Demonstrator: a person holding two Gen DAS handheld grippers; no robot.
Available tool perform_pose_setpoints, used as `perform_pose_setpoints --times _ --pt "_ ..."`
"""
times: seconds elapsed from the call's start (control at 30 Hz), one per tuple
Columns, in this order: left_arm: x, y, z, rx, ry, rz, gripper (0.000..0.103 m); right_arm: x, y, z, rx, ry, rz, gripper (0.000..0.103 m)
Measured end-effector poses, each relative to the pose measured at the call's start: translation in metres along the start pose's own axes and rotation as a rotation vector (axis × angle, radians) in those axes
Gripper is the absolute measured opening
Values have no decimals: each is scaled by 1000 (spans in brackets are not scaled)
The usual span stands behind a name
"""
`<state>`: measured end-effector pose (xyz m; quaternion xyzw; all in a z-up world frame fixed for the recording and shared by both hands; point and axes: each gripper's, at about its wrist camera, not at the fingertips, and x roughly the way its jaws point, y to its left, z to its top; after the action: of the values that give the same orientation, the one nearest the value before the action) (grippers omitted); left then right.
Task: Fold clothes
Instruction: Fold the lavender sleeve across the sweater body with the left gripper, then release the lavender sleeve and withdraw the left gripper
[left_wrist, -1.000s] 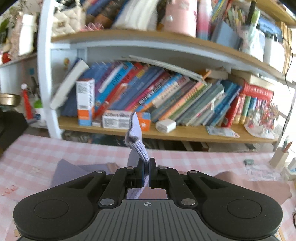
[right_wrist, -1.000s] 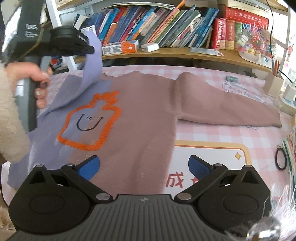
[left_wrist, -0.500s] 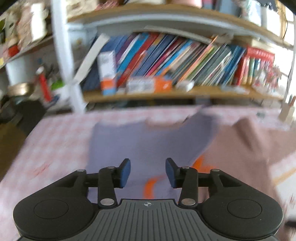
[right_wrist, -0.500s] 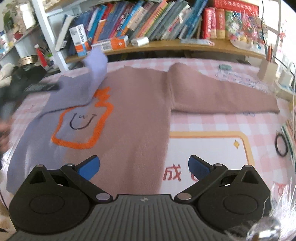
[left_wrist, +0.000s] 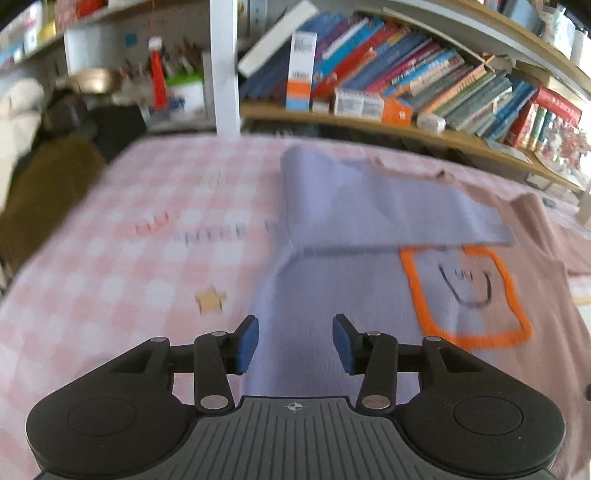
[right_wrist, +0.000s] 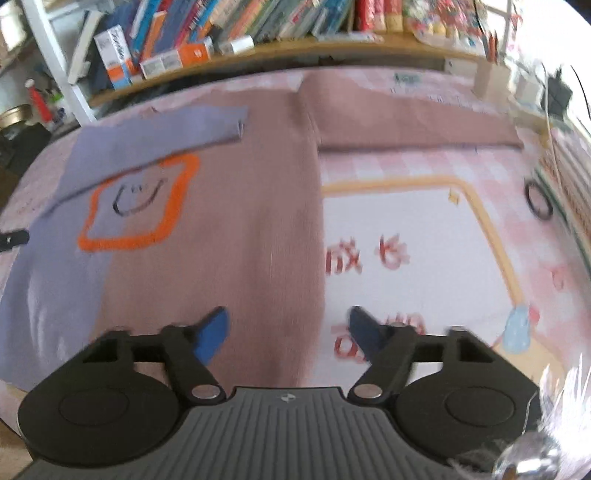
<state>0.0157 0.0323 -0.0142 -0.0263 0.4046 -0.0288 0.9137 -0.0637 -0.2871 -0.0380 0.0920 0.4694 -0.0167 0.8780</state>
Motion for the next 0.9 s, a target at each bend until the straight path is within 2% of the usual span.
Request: perform_pose_setpoints --times 0.1,0.17,0.2,0.23,0.27,0.33,0.43,0.63,0.7,0.8,0.87,0.9 --pt "3 8 -7 -38 13 -10 44 -1 8 -8 -4 -12 -34 44" --pt "4 13 -10 -55 20 -28 38 -2 13 -10 -14 -25 -50 33" --pt "6 15 -12 -61 24 -40 30 -1 15 -11 -19 -31 -56 30" --pt "6 17 -14 -60 29 -51 15 -1 18 -11 -22 -36 -58 19" --pt "5 18 -16 -60 25 -52 11 -1 20 -11 -22 -39 -54 14" --pt "4 27 -20 -95 18 -66 0 0 24 -11 -26 -44 -46 14" --pt "0 45 -23 -157 5 -58 0 2 34 -9 -46 -46 -28 13" --pt "-3 69 -17 -168 -25 -3 0 7 62 -8 -94 -55 16 13" --pt "-6 72 -16 -155 -28 -20 0 8 65 -8 -94 -57 11 13" --pt "-13 71 -19 -154 -24 -108 10 3 59 -10 -75 -61 -26 13" --pt "-14 66 -22 -137 -14 -130 23 -2 50 -12 -52 -68 -64 13" --pt "-12 62 -23 -123 -5 -126 33 -3 44 -13 -40 -71 -81 13"
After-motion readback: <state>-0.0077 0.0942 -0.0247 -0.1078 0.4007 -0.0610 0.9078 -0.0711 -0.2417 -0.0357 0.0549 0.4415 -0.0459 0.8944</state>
